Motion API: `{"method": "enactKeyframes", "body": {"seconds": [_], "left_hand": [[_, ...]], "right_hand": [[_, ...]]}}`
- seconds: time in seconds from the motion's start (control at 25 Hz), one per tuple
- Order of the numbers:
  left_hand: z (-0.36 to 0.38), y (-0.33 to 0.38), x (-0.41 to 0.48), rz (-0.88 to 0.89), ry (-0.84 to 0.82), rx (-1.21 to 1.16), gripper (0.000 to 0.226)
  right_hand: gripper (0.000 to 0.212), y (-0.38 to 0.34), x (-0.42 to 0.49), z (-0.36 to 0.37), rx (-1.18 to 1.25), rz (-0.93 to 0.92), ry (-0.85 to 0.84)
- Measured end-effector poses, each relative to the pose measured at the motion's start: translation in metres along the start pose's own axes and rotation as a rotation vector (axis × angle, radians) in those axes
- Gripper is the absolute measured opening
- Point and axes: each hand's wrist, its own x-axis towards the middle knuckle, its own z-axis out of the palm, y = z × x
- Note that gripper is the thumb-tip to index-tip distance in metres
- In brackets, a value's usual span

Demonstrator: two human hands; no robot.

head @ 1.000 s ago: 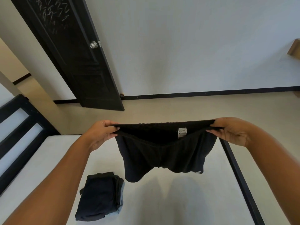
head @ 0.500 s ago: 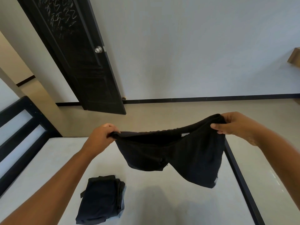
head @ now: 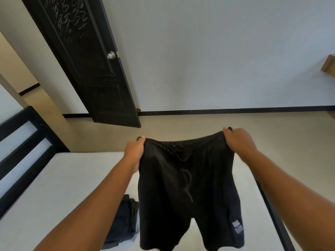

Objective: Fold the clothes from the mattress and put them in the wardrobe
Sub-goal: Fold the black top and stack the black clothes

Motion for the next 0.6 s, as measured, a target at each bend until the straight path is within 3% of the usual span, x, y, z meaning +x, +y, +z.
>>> {"method": "enactKeyframes", "body": {"seconds": [0.28,0.44,0.52,0.6], "left_hand": [[0.067,0.006,-0.067,0.297,-0.261,0.379,0.042],[0.053,0.024,-0.071,0.302,-0.549,0.307,0.023],[0.042,0.028,-0.065,0.451,-0.58,0.387,0.021],[0.034,0.029,-0.059,0.59,-0.532,0.413,0.021]], "right_hand": [[0.042,-0.05,-0.049,0.058,0.251,-0.097,-0.459],[0.04,-0.057,-0.044,0.044,0.359,-0.245,-0.618],[0.039,-0.054,-0.037,0.036,0.469,-0.273,-0.64],[0.027,-0.058,-0.036,0.031,0.483,-0.302,-0.537]]}}
